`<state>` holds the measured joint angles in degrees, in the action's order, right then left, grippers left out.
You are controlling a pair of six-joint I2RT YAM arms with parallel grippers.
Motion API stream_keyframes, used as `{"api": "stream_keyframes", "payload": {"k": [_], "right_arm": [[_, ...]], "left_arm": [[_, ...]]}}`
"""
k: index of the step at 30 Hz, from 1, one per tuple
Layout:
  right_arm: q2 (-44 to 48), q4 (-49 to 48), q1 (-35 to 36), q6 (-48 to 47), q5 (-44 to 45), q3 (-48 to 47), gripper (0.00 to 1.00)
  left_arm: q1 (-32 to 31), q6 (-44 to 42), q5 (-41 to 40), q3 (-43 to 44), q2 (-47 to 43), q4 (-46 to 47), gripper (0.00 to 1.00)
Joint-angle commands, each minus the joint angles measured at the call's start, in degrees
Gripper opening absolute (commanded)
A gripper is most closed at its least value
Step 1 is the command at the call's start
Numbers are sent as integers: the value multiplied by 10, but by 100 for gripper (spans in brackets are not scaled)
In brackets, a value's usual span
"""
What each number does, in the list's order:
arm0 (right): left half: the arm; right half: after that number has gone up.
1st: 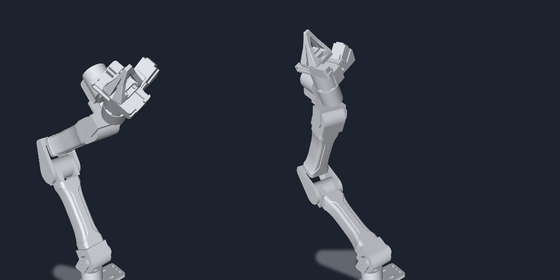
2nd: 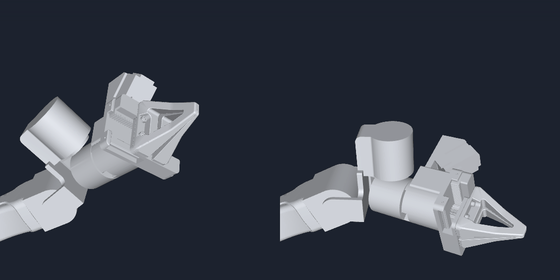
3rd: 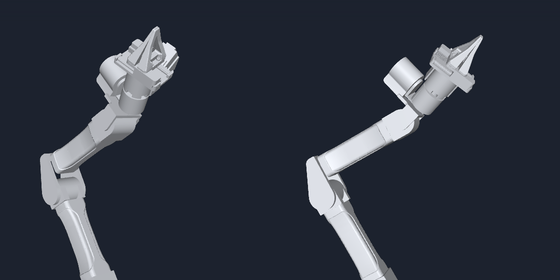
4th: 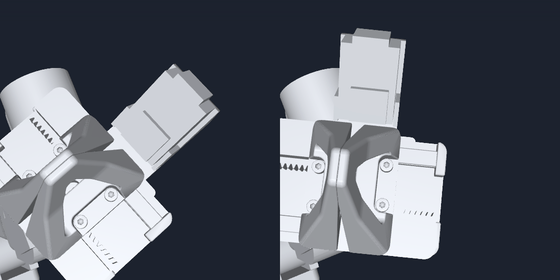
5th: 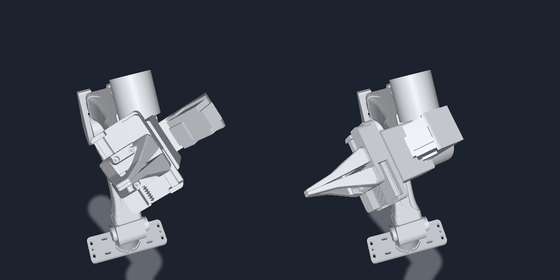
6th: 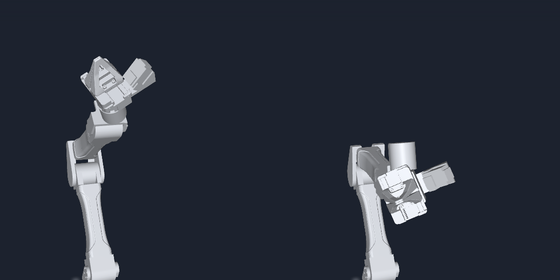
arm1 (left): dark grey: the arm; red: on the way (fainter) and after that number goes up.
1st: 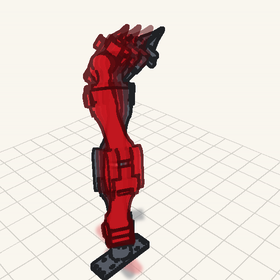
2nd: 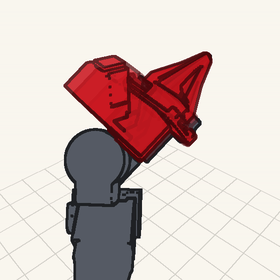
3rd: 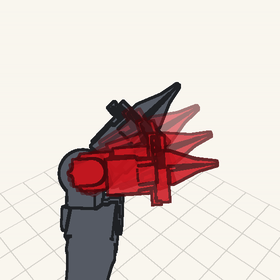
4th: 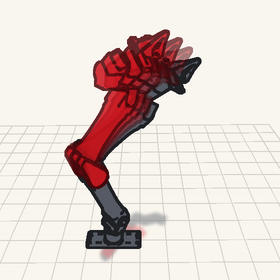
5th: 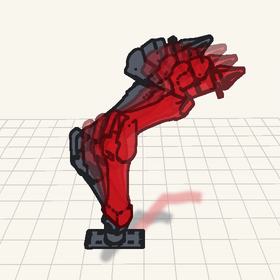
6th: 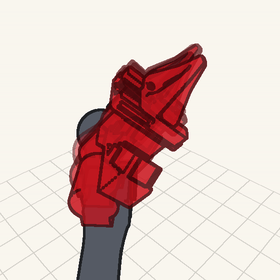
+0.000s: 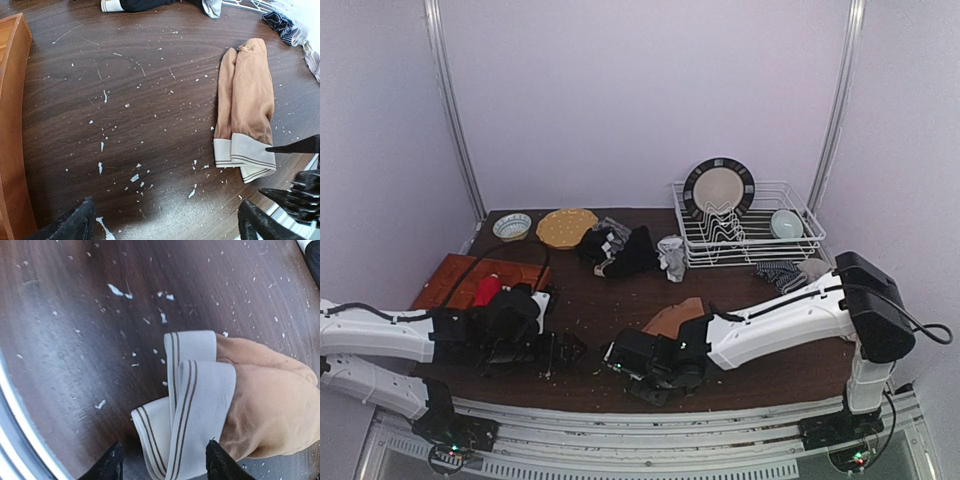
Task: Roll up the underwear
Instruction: Pick up the underwear from the center of the board.
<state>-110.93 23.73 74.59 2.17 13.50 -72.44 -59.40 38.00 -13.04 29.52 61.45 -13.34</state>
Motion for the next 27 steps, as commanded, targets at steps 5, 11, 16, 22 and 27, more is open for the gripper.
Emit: {"api": "stream_keyframes", "payload": {"k": [5, 11, 16, 22, 27], "right_arm": [[7, -4, -7, -30, -26, -22, 61], [-23, 2, -32, -27, -46, -31, 64], [-39, 12, -38, -23, -62, -30, 64], [-67, 42, -45, -14, -71, -33, 36], [-47, 30, -51, 13, -88, 7, 1]], "left_arm": [[2, 4, 3, -3, -1, 22, 97], [2, 5, 8, -4, 2, 26, 98], [2, 5, 12, -4, 9, 31, 98], [2, 2, 13, -2, 16, 34, 98], [2, 0, 11, -2, 16, 35, 98]]}}
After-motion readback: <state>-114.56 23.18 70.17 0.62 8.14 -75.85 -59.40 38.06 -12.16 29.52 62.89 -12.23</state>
